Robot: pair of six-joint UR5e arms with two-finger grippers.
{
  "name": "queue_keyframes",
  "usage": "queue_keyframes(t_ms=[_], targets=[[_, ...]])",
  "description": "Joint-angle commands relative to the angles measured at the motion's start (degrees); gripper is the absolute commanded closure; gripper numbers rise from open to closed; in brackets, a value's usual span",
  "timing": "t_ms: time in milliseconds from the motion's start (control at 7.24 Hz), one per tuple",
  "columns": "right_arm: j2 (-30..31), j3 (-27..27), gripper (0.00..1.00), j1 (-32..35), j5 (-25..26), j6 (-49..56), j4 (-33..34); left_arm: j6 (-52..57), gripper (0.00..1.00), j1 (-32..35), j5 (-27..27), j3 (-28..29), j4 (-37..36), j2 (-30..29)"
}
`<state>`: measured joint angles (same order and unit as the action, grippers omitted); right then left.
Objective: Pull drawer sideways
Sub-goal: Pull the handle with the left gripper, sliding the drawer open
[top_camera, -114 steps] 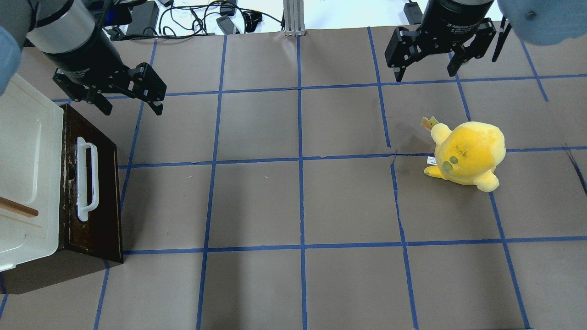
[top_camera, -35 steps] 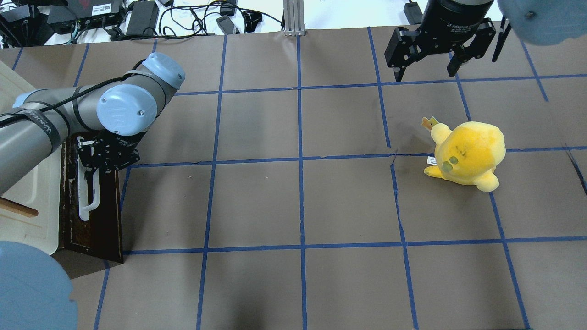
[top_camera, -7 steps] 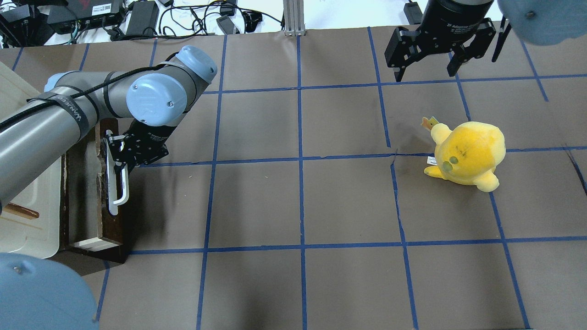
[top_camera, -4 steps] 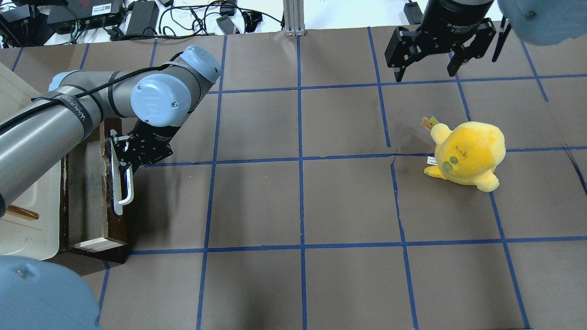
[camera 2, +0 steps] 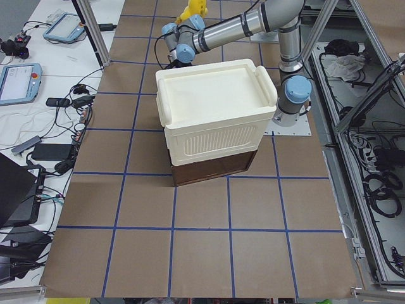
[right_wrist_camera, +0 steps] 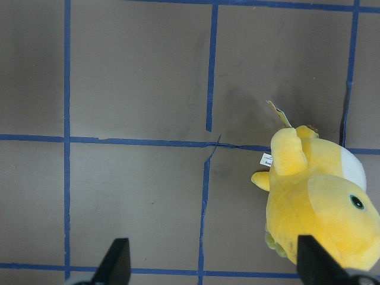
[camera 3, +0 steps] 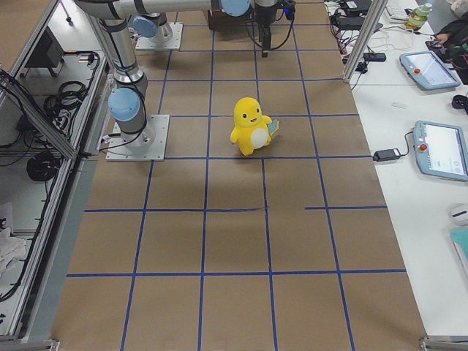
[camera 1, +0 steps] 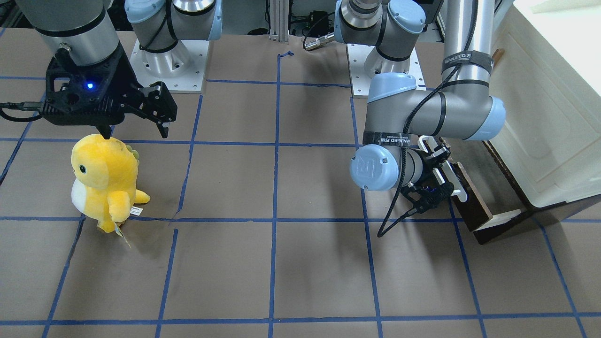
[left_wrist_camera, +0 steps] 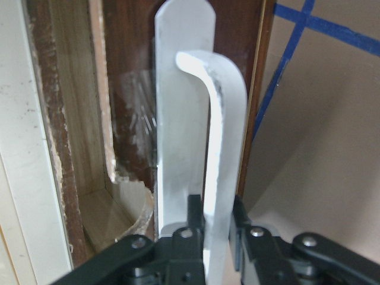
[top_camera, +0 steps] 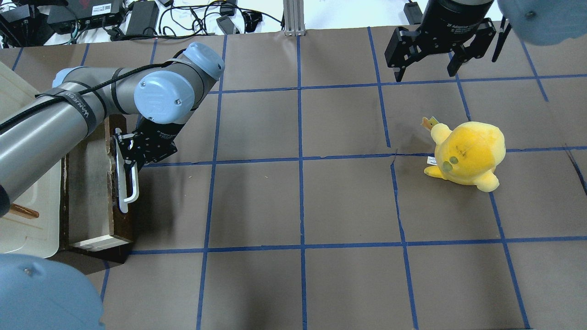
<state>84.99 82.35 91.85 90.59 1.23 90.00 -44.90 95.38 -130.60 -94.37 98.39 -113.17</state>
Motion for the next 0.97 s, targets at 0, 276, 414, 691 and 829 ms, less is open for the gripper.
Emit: queue_keyframes(t_ms=[0,276,414,691,829], targets=[[0.0,0.0,0.00,0.0,0.0,0.0,0.0,-0.9,1.00,0.4,0.3,0.9,0.4,-0.6],[0.0,0.0,0.00,0.0,0.0,0.0,0.0,-1.2,1.00,1.1,1.3,1.8,0.4,-1.3],[0.0,0.0,0.00,0.0,0.0,0.1,0.0,-1.6,1.00,1.5,1.3,2.2,0.6,-1.6],[0.0,0.0,0.00,0.0,0.0,0.0,0.0,-2.6,1.00,2.4,1.6,2.7,0.7,-2.0],[0.0,0.0,0.00,0.0,-0.1,0.0,0.0,-2.9,1.00,2.6,1.8,3.1,0.8,-2.4]])
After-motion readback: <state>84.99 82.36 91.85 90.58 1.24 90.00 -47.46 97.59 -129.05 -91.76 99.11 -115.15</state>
